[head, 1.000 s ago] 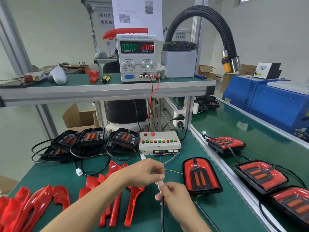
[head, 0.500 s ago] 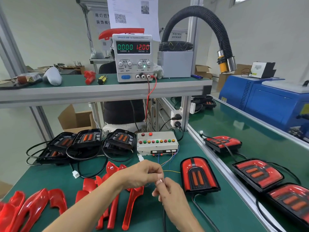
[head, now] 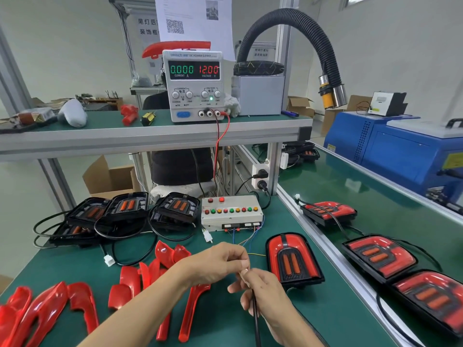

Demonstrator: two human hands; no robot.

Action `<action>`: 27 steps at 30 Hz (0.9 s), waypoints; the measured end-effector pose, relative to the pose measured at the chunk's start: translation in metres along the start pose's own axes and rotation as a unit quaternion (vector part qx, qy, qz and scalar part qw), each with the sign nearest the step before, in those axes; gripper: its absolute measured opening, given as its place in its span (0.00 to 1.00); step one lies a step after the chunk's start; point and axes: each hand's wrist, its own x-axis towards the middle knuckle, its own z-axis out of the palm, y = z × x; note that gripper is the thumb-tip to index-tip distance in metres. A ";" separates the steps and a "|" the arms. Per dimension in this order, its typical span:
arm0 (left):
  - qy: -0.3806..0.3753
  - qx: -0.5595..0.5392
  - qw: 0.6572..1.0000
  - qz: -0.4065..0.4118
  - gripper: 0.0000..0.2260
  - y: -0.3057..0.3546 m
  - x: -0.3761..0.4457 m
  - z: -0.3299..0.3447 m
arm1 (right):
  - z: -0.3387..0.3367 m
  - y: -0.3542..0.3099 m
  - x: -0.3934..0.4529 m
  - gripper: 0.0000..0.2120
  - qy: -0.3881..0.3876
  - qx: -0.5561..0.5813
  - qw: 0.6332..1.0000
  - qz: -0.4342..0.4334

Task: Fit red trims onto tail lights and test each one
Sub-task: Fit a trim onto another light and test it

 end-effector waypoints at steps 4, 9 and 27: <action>0.004 -0.016 1.000 -0.012 0.06 -0.001 0.003 0.002 | -0.004 0.001 -0.002 0.12 -0.022 0.037 0.999 0.026; -0.006 -0.002 1.000 -0.028 0.05 0.002 0.005 0.002 | -0.013 0.000 -0.008 0.13 -0.029 0.020 0.999 0.019; 0.163 0.429 0.888 0.038 0.15 -0.007 -0.015 0.033 | -0.145 0.011 -0.007 0.18 0.335 -0.097 0.937 0.027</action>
